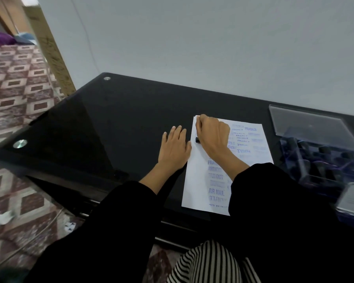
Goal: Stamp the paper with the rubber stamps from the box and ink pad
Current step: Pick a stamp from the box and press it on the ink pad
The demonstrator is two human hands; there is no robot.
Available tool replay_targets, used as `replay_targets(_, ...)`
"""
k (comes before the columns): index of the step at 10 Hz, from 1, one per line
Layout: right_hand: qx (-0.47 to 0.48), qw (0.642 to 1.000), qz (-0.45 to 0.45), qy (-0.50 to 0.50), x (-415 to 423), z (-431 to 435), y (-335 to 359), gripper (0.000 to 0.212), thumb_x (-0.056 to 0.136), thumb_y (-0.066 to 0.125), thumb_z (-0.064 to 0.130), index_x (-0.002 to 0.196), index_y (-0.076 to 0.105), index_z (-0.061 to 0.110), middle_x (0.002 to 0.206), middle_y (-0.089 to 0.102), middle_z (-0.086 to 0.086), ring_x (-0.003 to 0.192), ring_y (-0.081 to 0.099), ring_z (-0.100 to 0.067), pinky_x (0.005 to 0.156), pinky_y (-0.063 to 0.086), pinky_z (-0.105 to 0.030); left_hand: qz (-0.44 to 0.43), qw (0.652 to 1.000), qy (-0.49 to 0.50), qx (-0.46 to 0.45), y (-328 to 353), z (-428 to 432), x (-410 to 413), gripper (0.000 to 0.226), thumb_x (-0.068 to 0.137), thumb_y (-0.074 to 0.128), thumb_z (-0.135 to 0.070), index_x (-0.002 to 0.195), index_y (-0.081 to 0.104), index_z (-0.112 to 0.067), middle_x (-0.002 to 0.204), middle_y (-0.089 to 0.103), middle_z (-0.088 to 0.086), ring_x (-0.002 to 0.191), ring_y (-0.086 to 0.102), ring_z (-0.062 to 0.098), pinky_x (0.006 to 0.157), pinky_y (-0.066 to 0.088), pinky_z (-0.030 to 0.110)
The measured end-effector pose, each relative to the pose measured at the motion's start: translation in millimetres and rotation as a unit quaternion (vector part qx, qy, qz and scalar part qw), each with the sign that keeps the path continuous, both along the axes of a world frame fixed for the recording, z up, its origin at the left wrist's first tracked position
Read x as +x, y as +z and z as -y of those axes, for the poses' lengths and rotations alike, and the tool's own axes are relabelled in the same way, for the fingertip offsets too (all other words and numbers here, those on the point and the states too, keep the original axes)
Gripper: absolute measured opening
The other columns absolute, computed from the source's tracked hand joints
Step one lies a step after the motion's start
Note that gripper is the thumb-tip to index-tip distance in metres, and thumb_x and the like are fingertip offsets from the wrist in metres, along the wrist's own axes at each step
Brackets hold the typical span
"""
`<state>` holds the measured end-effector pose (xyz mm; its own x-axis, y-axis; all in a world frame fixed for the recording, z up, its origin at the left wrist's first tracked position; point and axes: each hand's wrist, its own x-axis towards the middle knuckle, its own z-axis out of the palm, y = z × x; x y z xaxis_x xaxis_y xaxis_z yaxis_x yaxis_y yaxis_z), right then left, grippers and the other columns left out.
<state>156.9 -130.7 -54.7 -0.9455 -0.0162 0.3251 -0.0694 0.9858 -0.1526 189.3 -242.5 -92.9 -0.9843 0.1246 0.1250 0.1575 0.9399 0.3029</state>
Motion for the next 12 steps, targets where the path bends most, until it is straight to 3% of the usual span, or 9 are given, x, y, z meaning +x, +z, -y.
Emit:
replay_targets(2,-0.009,1.0,-0.012,-0.017,5,5,-7,0.026,0.101,0.031,0.02,0.079,0.041,0.012,0.073,0.046,-0.004,0.061,0.042,-0.015,0.059,0.033,-0.028,-0.004,1.0,-0.002,-0.006,1,0,1,0.051,0.101,0.026,-0.03,0.147,0.02,-0.009,0.157,0.017,0.007,0.147,0.009,0.021,0.119,0.009,0.04)
replay_targets(8,0.007,0.999,-0.001,-0.052,-4,9,-10,0.017,0.099,0.038,0.012,0.083,0.04,0.012,0.073,0.048,-0.004,0.063,0.045,-0.015,0.06,0.033,-0.026,0.0,1.0,0.0,0.006,1,-1,1,0.051,0.1,0.027,-0.029,0.146,0.022,-0.008,0.157,0.017,0.008,0.147,0.009,0.022,0.119,0.007,0.041)
replay_targets(10,-0.004,0.998,-0.022,-0.06,-4,10,-12,0.02,0.099,0.035,0.009,0.08,0.042,0.012,0.07,0.049,-0.004,0.055,0.04,-0.014,0.05,0.024,-0.025,0.0,1.0,0.0,0.006,1,-1,1,0.051,0.1,0.027,-0.029,0.146,0.022,-0.008,0.157,0.017,0.009,0.146,0.009,0.022,0.119,0.008,0.042)
replay_targets(11,0.0,0.999,-0.034,-0.043,2,9,-15,0.015,0.099,0.04,0.011,0.085,0.046,0.011,0.072,0.048,-0.006,0.057,0.042,-0.016,0.049,0.023,-0.025,0.0,1.0,0.001,0.004,1,-1,1,0.051,0.1,0.027,-0.029,0.146,0.022,-0.008,0.156,0.017,0.009,0.146,0.009,0.022,0.119,0.008,0.042)
replay_targets(12,-0.008,0.995,-0.099,-0.027,13,12,-17,0.036,0.078,0.07,0.002,0.065,0.039,0.013,0.052,0.036,-0.002,0.041,0.029,-0.012,0.043,0.01,-0.016,0.0,1.0,0.001,0.002,2,-2,1,0.051,0.1,0.028,-0.03,0.146,0.022,-0.008,0.156,0.018,0.009,0.146,0.009,0.022,0.118,0.008,0.041)
